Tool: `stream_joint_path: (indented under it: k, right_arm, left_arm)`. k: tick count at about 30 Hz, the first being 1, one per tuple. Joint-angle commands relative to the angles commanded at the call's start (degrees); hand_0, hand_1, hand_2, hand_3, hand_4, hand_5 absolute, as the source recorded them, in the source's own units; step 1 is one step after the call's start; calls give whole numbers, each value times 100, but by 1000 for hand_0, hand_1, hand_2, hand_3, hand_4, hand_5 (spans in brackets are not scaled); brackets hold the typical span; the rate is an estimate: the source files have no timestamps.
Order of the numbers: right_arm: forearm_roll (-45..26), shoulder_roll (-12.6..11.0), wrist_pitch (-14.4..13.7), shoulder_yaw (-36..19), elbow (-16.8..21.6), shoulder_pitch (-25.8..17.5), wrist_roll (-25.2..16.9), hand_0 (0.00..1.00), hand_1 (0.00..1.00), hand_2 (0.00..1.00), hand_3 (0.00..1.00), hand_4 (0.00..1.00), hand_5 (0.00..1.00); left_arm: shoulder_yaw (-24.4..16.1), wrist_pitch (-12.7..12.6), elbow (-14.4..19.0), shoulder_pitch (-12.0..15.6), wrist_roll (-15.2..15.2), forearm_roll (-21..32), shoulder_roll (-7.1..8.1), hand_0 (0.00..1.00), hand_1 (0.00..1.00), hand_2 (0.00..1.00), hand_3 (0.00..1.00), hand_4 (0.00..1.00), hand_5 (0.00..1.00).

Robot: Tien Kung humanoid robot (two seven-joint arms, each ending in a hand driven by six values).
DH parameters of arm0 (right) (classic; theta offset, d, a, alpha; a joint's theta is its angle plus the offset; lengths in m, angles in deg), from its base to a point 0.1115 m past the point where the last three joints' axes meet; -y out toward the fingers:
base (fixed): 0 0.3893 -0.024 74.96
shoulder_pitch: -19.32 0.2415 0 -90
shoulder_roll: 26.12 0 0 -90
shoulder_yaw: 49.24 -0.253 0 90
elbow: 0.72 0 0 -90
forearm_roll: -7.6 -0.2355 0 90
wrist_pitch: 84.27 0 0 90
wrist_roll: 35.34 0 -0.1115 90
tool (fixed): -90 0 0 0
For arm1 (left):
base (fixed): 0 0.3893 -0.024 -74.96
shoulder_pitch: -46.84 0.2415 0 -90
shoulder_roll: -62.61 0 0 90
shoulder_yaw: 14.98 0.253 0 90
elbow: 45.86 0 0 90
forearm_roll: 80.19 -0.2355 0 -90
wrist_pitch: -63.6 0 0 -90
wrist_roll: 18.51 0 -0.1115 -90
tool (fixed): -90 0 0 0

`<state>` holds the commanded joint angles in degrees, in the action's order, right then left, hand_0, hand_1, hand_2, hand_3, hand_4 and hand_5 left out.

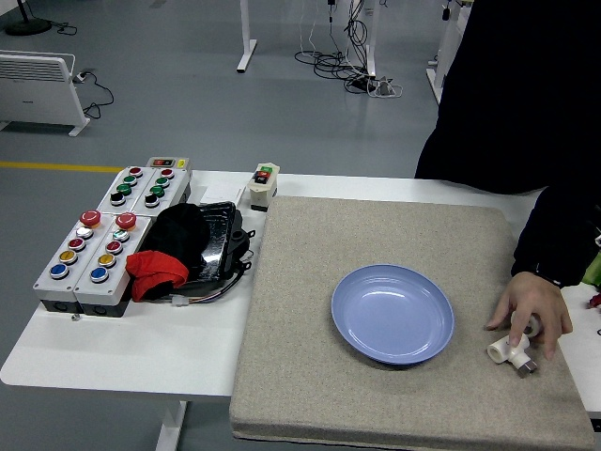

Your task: Pick pipe place plate twice

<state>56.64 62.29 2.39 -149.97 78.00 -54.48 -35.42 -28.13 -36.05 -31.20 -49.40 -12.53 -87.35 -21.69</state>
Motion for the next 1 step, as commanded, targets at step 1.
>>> stream_joint_path:
  k: [1]
  right_arm:
    - [-5, -3, -7, -6, 5, -1, -11, 853, 794, 863, 814, 559, 584]
  left_arm:
    - [11, 1, 1, -3, -5, 15, -1, 622, 594, 565, 597, 278, 998]
